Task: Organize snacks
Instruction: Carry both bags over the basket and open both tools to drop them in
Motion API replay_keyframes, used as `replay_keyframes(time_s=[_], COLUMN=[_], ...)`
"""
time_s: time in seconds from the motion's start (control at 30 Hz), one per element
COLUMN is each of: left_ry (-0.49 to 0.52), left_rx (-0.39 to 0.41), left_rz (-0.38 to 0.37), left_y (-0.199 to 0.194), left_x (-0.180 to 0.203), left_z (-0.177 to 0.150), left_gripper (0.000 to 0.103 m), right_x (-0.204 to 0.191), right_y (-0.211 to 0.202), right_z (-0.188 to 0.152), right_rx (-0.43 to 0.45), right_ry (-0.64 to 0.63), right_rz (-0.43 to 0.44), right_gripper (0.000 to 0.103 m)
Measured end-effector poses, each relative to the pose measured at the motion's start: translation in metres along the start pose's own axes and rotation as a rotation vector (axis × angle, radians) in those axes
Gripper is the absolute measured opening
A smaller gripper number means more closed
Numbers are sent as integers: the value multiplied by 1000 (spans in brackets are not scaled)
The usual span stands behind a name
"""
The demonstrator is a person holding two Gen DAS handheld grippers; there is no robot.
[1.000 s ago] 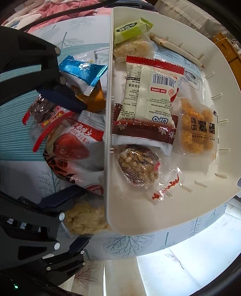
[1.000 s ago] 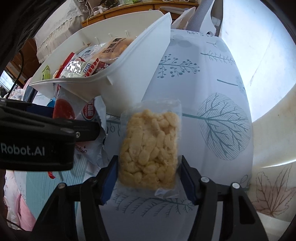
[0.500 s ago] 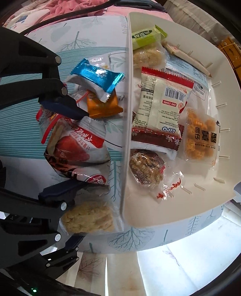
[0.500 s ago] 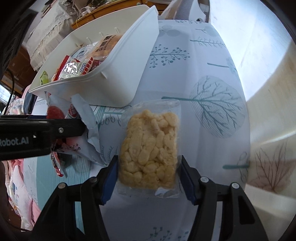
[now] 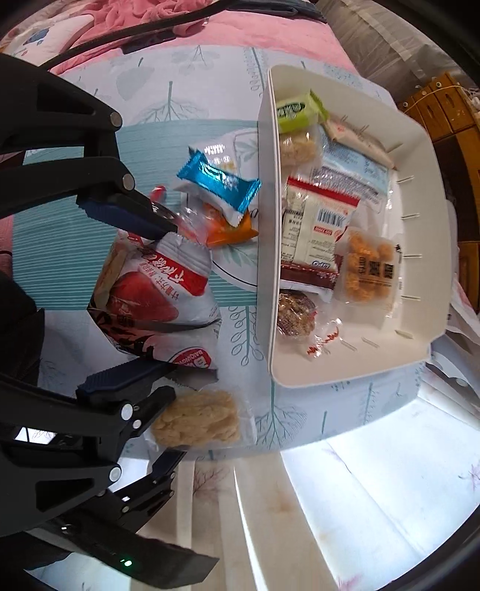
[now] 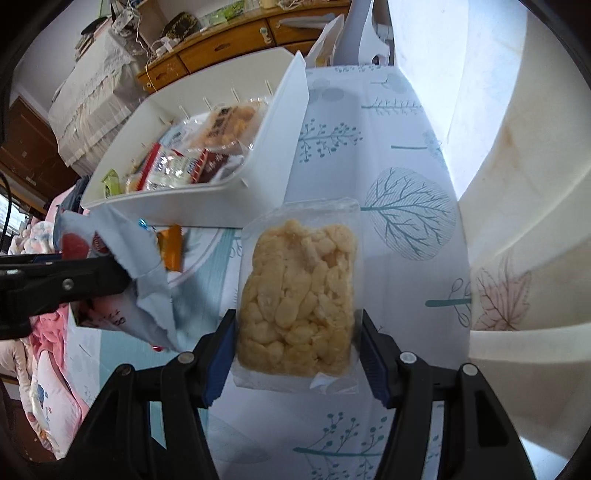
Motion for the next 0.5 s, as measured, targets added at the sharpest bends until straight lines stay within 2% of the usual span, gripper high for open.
replay_keyframes(time_s=[0.3,0.5], left_ry=[29,53], left_rx=[41,63], left_rz=[-30,-32], left_y=[-57,-81], left_x=[-18,-36], left_z=[-4,2], left_gripper=[63,63], right_x=[-24,-42], right_y=[-27,-43], right_z=[9,19], right_rx=[69,113], right_ry=[26,35], right_rz=[14,15], right_gripper=[62,62])
Point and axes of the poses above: each gripper's, at about its wrist camera, not at the fingertips, and y roughly the way its jaws point, x to its right, z to its top, the point moved 1 cm from there along y, roughly the way its jaws point, and after that the axes turned 1 degree about z, right-handed, at the moved point
